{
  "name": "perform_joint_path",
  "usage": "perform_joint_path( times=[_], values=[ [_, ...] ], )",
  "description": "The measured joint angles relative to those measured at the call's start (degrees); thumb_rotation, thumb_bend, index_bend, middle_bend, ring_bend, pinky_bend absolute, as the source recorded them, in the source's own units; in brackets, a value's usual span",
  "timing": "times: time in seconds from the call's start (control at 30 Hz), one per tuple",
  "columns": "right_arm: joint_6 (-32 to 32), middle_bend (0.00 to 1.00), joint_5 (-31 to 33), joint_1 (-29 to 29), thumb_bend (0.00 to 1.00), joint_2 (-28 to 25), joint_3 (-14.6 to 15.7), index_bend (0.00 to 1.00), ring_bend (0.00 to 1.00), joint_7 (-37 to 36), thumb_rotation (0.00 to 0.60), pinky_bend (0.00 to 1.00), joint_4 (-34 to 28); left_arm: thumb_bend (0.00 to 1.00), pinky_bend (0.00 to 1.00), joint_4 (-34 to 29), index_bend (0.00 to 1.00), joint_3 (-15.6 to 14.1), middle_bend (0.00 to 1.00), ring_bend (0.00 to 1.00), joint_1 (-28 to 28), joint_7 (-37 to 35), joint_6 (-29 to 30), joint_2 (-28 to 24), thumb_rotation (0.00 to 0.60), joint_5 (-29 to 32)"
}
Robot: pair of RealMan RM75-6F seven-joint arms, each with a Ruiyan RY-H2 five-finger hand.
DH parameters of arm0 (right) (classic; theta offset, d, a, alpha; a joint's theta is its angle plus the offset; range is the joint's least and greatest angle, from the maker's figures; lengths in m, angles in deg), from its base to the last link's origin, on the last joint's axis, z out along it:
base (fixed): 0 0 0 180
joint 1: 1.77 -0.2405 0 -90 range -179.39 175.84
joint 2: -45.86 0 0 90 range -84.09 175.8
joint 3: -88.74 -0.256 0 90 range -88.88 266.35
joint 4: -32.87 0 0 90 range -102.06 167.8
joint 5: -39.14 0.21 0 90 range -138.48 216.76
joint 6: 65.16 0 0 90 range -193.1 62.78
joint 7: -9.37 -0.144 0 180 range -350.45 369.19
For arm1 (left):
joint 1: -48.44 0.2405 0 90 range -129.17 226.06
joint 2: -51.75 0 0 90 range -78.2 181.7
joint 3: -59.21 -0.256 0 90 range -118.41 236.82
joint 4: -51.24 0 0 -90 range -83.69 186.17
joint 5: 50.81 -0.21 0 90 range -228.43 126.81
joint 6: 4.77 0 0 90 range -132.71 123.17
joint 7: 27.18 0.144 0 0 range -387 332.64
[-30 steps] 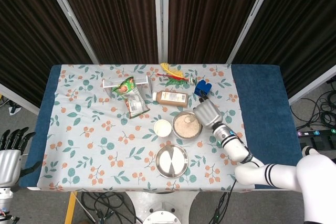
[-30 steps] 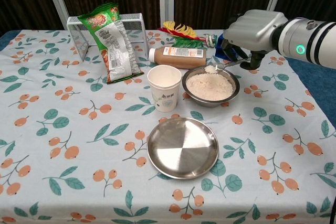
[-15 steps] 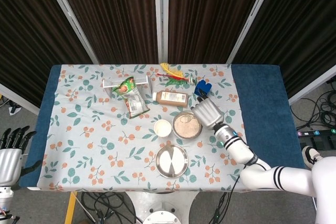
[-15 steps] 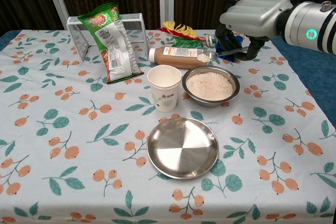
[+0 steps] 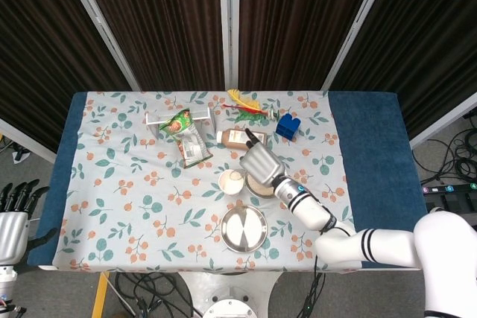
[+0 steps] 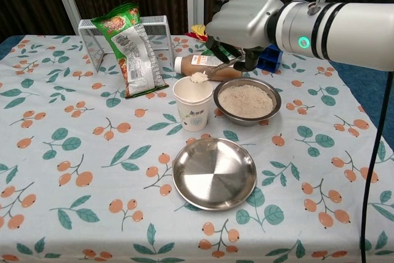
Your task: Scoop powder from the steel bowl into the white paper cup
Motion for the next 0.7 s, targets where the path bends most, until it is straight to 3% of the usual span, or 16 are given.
perform_joint_path(
  times=[0.3,0.7],
  values=[
    [-3.41,0.58,1.05,-4.69,0.33,3.29,2.48,0.58,0.25,14.53,0.600,0.00,1.25,0.02,0.06,1.16,0.27,-0.04,0.22,0.13,0.43,-1.10,0.16,0.41,0.600,0.47],
    [-5.61,0.56,-7.11,-8.33,0.33,5.04,7.08,0.58,0.23,27.51,0.600,0.00,3.06,0.02,0.06,1.51,0.27,-0.20,0.22,0.13,0.80,-1.48,0.47,0.90,0.600,0.40]
  ],
)
